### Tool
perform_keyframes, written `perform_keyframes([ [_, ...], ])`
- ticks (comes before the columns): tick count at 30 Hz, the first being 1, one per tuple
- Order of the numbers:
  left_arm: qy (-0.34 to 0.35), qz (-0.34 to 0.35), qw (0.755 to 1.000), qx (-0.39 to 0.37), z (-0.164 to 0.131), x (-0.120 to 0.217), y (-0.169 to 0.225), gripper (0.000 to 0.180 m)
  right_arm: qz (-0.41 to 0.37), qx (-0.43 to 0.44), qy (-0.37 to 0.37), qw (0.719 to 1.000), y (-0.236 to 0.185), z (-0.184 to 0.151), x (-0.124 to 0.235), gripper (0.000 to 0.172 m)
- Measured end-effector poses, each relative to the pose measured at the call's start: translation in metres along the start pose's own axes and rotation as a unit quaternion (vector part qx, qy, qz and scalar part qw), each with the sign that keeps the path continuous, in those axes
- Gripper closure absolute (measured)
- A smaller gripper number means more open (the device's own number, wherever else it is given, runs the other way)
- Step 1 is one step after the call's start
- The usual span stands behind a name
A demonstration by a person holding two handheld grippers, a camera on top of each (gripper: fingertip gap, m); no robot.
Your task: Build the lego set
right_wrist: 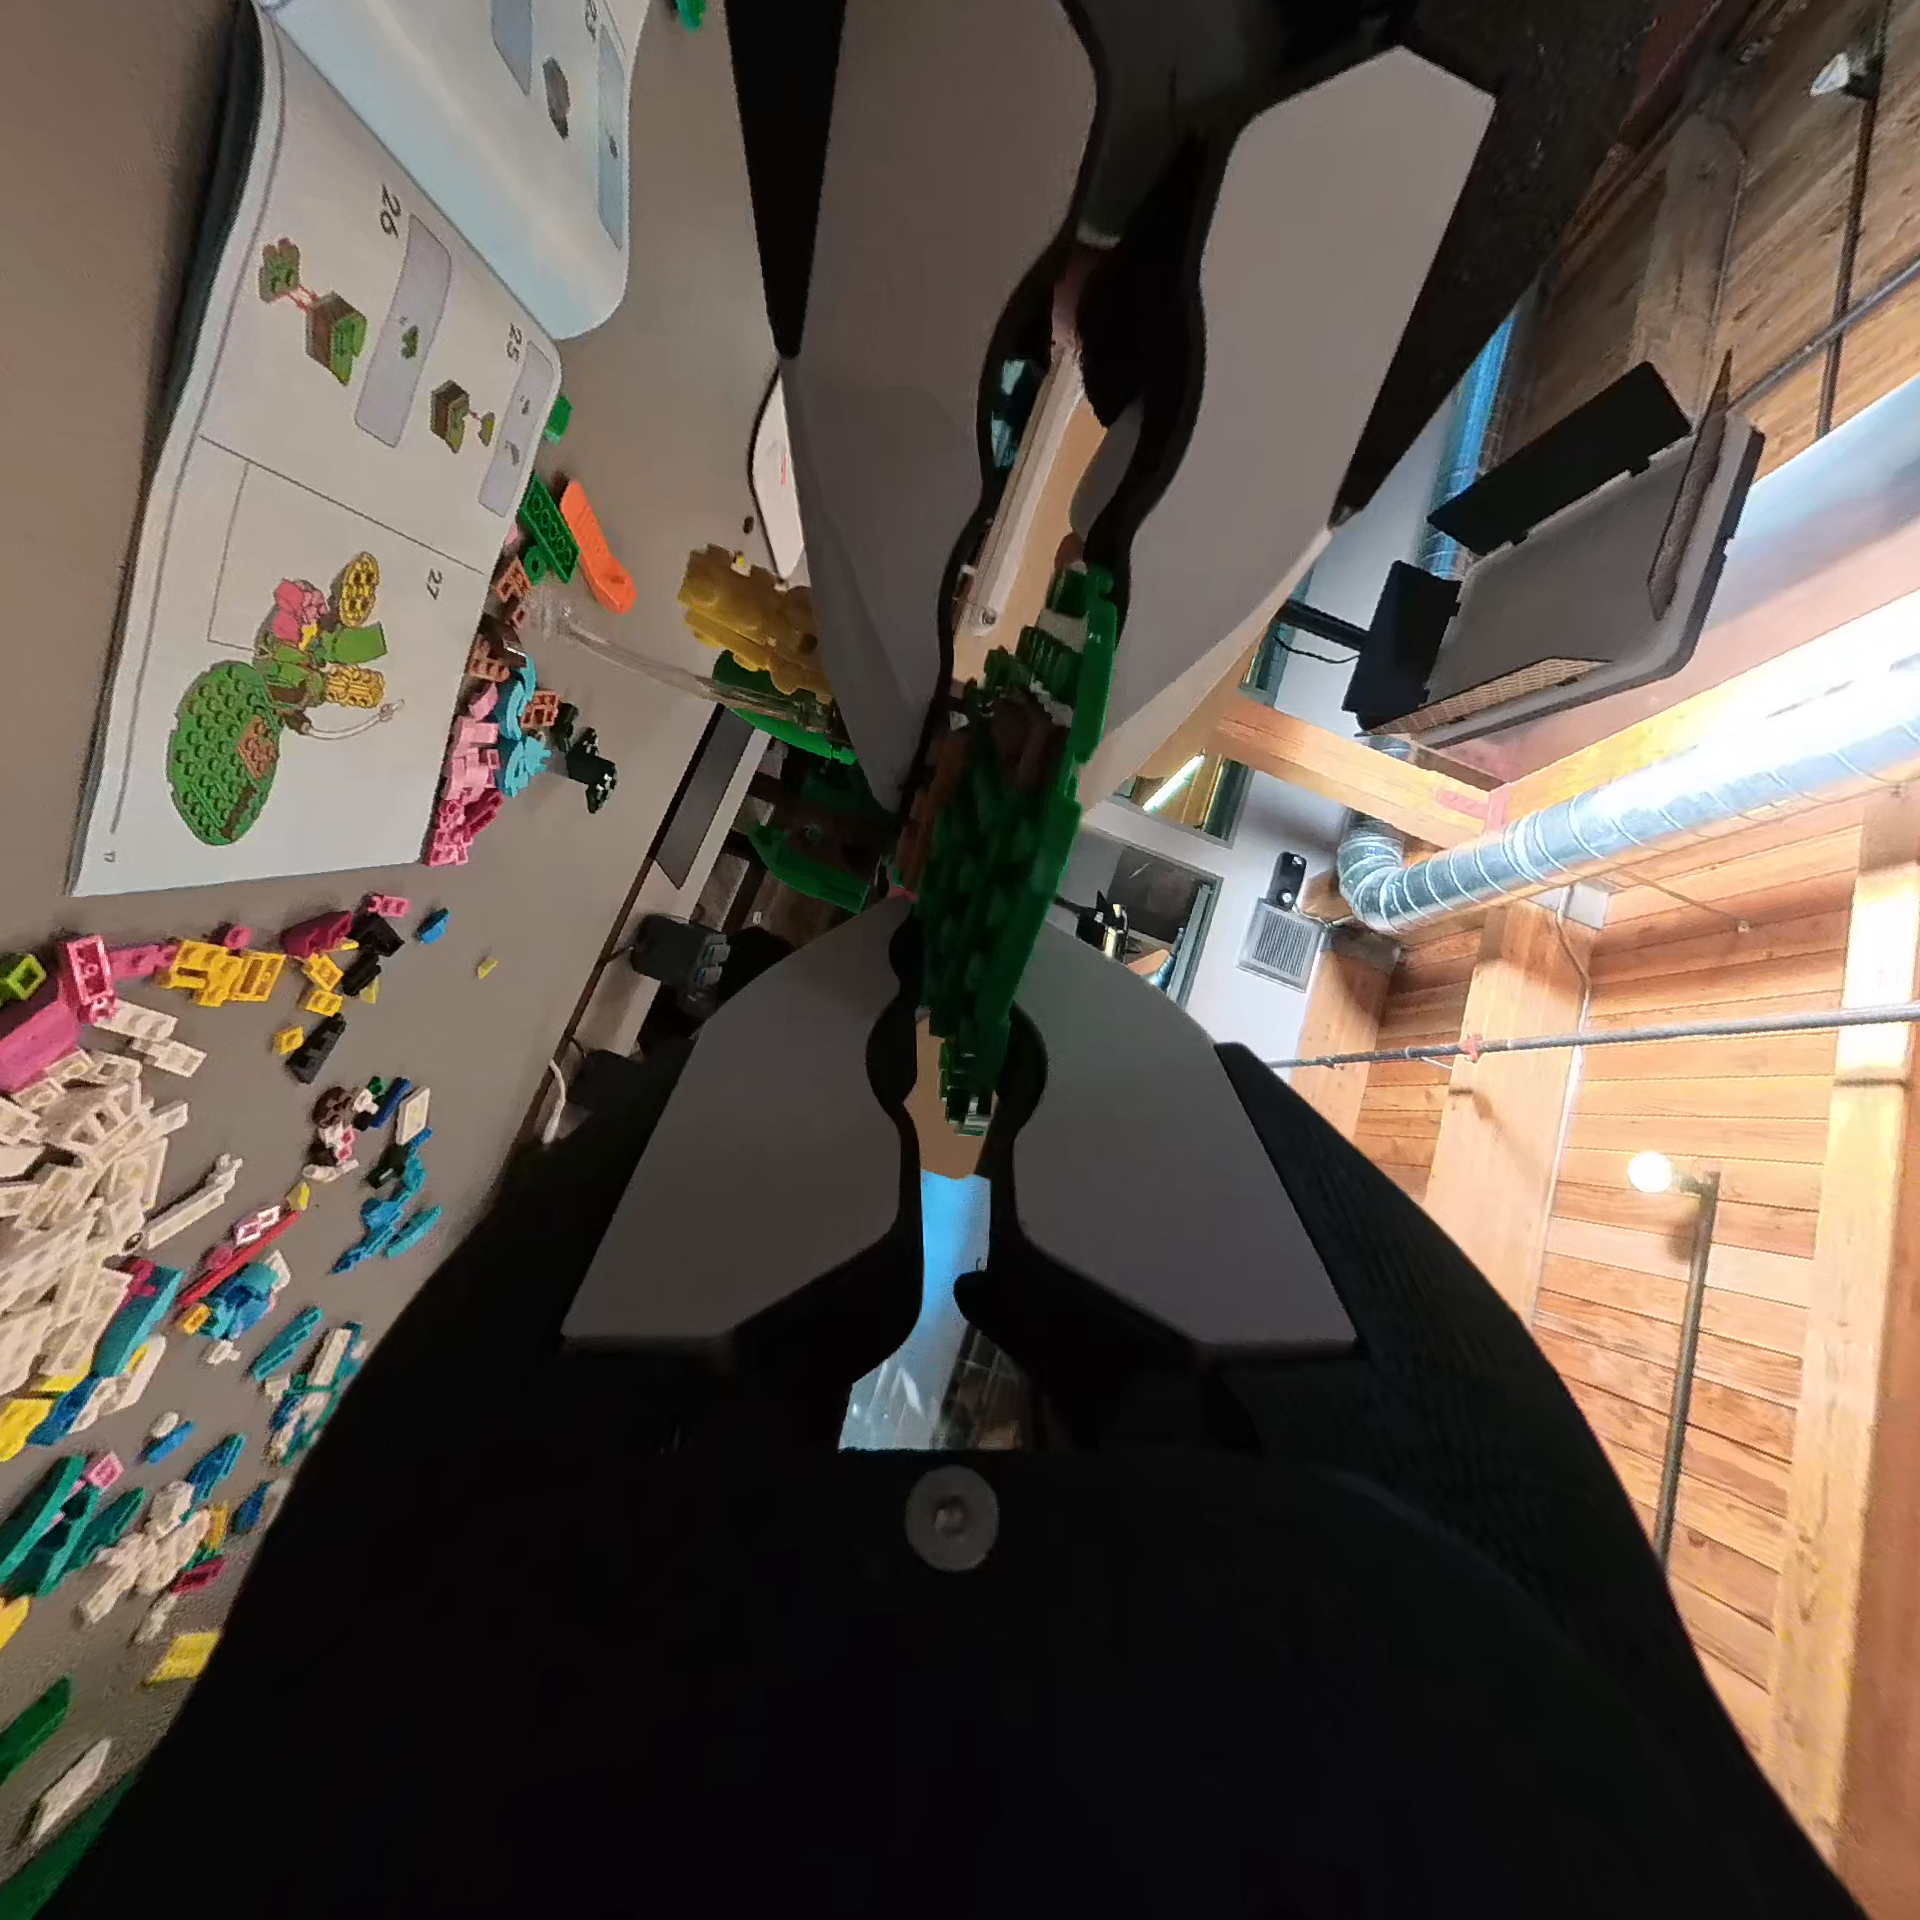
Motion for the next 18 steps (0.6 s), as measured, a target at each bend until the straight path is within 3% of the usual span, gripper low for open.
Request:
perform_keyframes([
  [9, 0.000, -0.022, 1.000, -0.011, 0.001, -0.003, 0.008, 0.166, 0.009, 0.052, -0.002, 0.999, -0.010, 0.000, 0.000, 0.168],
  [12, 0.007, -0.026, 1.000, 0.013, 0.002, -0.002, 0.009, 0.166, 0.033, 0.025, 0.007, 0.999, -0.011, 0.000, 0.001, 0.166],
  [18, 0.029, -0.049, 0.995, 0.087, 0.002, -0.001, 0.008, 0.165, 0.112, -0.109, 0.036, 0.987, -0.013, 0.003, 0.001, 0.164],
])
Point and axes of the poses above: each gripper's, where its closed fingertips meet, x back along the fingers, z out of its top, y = z × x across the jaws, the point moved 2 cm from there along x, back along the fingers, and after that the axes turned 8 degrees about -y, right-handed, at the moved point
